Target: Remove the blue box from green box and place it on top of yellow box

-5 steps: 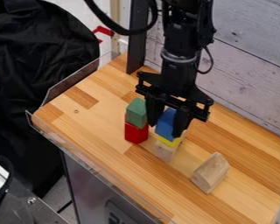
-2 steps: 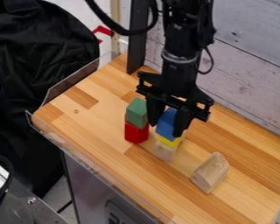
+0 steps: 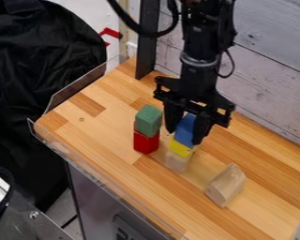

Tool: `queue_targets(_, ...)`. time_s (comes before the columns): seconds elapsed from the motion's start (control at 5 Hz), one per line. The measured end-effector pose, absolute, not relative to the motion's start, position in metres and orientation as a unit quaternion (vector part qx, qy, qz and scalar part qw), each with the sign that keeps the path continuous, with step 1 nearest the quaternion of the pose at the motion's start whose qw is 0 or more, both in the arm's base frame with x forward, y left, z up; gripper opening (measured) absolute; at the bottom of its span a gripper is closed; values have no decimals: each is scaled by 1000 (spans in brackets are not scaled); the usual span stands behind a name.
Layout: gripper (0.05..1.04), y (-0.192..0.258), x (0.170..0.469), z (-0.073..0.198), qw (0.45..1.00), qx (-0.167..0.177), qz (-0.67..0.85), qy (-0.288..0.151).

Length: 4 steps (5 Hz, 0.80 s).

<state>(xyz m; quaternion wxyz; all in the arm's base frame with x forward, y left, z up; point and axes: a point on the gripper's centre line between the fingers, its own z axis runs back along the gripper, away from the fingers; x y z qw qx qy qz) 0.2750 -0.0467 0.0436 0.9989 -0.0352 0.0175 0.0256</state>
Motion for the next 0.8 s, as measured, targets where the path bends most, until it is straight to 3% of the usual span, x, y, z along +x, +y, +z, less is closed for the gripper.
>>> queue_targets(0.8, 536, -38, 278, 44, 998, -30, 45, 18)
